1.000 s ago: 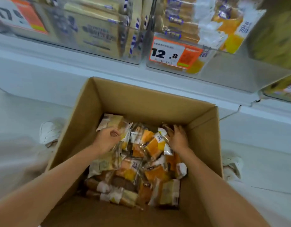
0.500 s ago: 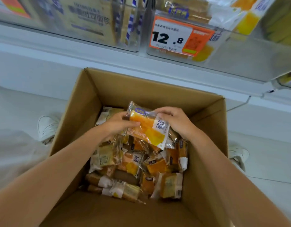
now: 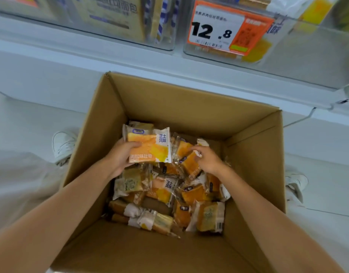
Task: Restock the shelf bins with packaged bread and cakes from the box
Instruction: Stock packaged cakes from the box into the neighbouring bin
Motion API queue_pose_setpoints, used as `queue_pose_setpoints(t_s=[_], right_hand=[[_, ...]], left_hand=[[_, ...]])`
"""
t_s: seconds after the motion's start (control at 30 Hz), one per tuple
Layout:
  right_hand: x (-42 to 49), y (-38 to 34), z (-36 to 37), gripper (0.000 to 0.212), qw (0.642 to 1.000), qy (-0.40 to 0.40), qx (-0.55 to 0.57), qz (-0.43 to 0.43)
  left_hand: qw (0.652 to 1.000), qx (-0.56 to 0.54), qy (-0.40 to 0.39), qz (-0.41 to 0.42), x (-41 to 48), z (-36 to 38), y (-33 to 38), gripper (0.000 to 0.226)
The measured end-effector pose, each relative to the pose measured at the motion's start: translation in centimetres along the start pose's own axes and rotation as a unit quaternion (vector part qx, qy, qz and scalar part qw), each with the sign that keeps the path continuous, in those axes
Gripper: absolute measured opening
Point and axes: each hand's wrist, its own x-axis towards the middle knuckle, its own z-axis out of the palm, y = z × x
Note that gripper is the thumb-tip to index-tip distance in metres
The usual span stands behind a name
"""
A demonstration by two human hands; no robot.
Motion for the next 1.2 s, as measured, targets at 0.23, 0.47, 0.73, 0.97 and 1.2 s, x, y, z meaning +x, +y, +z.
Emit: queue_pose_setpoints(t_s=[0.23,0.47,0.73,0.97,1.2], right_hand=[[3.3,0.4,0.5,0.034,0.905,-0.042,-0.412,-0.095],[-0.8,-5.5,-2.9,0.004,0.984,-0.013,-0.087,-0.152],[-7.4,-12.0,-7.8,0.012,0.970,0.093,-0.059,-0.215],[-14.7,-13.7,-15.2,0.080,0.964,0.093,-0.129,-0.216],[-21.1,-16.7,-26.5,0.076,0.884,0.341,-0.181,-0.262]], left_hand=[[1.000,0.018,0.019,-0.012,0.4,0.4,-1.0,0.023],[0.982,0.164,0.004,0.089,0.0,1.5,-0.7,0.048],[0.955,0.209,-0.153,0.142,-5.7,5.6,3.1,0.085],[0.919,0.235,-0.196,0.247,-13.3,9.5,9.5,0.038],[0.830,0.285,-0.185,0.443,-20.3,16.4,19.2,0.070]])
